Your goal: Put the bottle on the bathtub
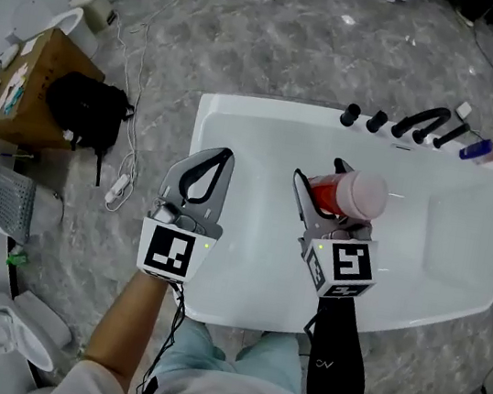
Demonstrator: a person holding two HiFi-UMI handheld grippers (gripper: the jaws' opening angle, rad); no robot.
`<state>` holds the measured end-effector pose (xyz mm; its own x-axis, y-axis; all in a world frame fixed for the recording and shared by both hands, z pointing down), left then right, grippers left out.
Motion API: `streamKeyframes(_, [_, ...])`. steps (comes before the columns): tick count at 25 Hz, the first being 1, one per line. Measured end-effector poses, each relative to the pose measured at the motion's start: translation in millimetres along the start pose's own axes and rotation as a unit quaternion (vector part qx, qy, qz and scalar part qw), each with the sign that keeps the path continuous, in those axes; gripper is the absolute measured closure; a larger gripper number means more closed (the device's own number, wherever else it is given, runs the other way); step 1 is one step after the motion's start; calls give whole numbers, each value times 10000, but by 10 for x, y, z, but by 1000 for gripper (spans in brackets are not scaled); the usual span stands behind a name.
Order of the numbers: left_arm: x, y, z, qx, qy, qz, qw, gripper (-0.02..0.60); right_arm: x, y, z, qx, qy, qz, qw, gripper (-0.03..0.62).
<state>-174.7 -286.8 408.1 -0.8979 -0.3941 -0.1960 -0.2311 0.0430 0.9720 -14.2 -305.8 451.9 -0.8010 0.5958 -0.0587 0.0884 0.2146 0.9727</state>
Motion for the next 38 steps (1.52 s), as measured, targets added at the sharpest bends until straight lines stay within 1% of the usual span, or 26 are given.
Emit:
streamKeyframes(2, [197, 167, -213, -41, 283, -115, 9995, 580, -13, 82, -259, 7, 213, -25, 9998, 286])
streamKeyframes(5, [477, 400, -478, -95, 689, -406, 9967, 580, -25, 234, -647, -19, 397, -195, 9990, 289])
streamKeyframes(8, [745, 662, -705, -128, 879, -501, 9948, 580, -93, 431, -1079, -1, 546, -127, 9984, 290])
streamKeyframes(10, [922, 859, -862, -144, 877, -433, 9951, 580, -142, 565, -1387, -59, 597, -70, 9982, 289])
streamKeyframes(12, [1061, 1058, -1003, -173, 855, -281, 9958, 580, -169, 704, -1686, -106, 595, 44, 9982, 289])
streamKeyframes(14, [1148, 1233, -1121, -219, 863, -131, 9959, 580, -189, 845, -1970, -86, 597, 189, 9980, 289])
streamKeyframes(17, [1217, 1444, -1272, -216, 932, 109, 9954, 580, -227, 1019, -2350, -139, 477, 235, 9985, 289])
streamKeyframes(21, [1315, 1626, -1371, -222, 992, 173, 9947, 580, -274, 1197, -2741, -136, 467, 389, 9981, 289])
streamKeyframes(25, [1403, 1778, -1375, -167, 994, 187, 9947, 580, -384, 1381, -3013, -29, 534, 454, 9975, 289])
streamKeyframes(29, [1483, 1927, -1373, -81, 853, 306, 9959, 580, -519, 1585, -3237, 132, 517, 366, 9979, 289])
streamKeyframes(34, [1534, 2035, -1368, 5, 817, 306, 9962, 580, -692, 1714, -3414, 260, 525, 252, 9980, 287])
streamKeyframes(38, [1567, 2138, -1355, 117, 802, 334, 9962, 580, -776, 1836, -3529, 415, 596, 266, 9970, 287])
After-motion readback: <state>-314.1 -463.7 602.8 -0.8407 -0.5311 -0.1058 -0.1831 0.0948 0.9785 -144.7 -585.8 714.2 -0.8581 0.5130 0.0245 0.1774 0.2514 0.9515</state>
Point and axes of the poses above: the fingertips, and each gripper's own axes: z backward along the fingers, x to its left, y out of its underside, the point moved 3 cm from there along z, backward along the fingers, and after that the axes turned 5 degrees about -y, right-handed, at the moved point
